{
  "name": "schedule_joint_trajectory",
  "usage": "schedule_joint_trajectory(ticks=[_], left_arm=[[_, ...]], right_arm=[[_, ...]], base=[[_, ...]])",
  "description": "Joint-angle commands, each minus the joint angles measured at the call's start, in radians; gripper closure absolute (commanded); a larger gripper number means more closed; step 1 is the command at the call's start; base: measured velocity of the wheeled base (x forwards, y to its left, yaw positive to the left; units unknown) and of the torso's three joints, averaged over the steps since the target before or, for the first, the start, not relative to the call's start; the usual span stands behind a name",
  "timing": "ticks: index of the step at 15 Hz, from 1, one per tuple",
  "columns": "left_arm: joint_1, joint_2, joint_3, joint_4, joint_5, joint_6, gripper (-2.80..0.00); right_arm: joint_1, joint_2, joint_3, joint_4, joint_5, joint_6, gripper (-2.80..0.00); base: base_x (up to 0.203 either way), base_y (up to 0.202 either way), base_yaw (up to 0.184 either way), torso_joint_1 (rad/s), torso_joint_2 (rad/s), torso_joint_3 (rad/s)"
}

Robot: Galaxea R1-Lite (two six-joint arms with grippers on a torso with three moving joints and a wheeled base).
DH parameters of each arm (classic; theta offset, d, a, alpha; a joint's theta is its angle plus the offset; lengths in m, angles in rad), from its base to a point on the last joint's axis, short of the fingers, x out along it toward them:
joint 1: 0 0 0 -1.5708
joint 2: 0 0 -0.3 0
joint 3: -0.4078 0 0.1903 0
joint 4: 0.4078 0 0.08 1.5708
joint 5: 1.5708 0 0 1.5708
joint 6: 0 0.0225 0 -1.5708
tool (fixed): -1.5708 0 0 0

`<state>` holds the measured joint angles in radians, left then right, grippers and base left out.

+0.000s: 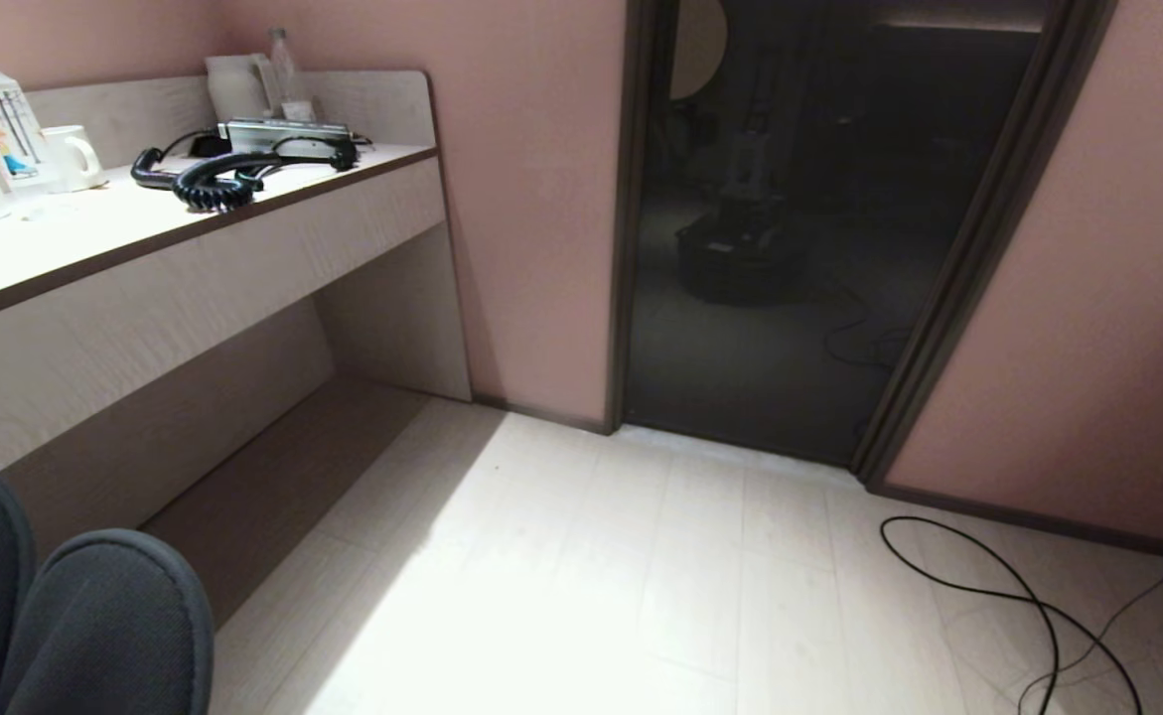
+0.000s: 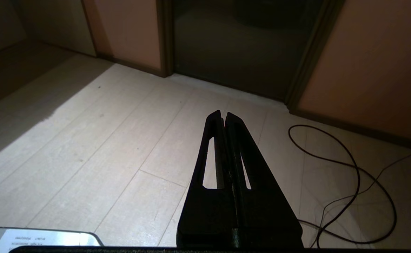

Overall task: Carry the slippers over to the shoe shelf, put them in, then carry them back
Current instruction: Place the slippers into the shoe cabinet

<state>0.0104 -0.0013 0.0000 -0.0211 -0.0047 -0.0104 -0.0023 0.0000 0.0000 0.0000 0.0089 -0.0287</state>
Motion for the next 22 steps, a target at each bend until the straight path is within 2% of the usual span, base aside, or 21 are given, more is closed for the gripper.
schedule_joint_trajectory(ticks=[1,7,22], left_arm=[[0.000,0.001,0.008,0.000,0.000,-0.003,0.00],[0.000,0.001,0.008,-0.002,0.000,-0.005,0.00],[0.000,0.001,0.008,-0.002,0.002,-0.006,0.00]], right_arm=[[0.001,0.002,0.000,0.000,0.000,0.000,0.00],[0.001,0.002,0.000,0.000,0.002,0.003,0.00],[-0.001,0.002,0.000,0.002,0.000,0.010,0.00]], base=[[0.000,0.000,0.000,0.002,0.00,0.203],[0.000,0.000,0.000,0.002,0.00,0.170],[0.000,0.000,0.000,0.001,0.00,0.005]])
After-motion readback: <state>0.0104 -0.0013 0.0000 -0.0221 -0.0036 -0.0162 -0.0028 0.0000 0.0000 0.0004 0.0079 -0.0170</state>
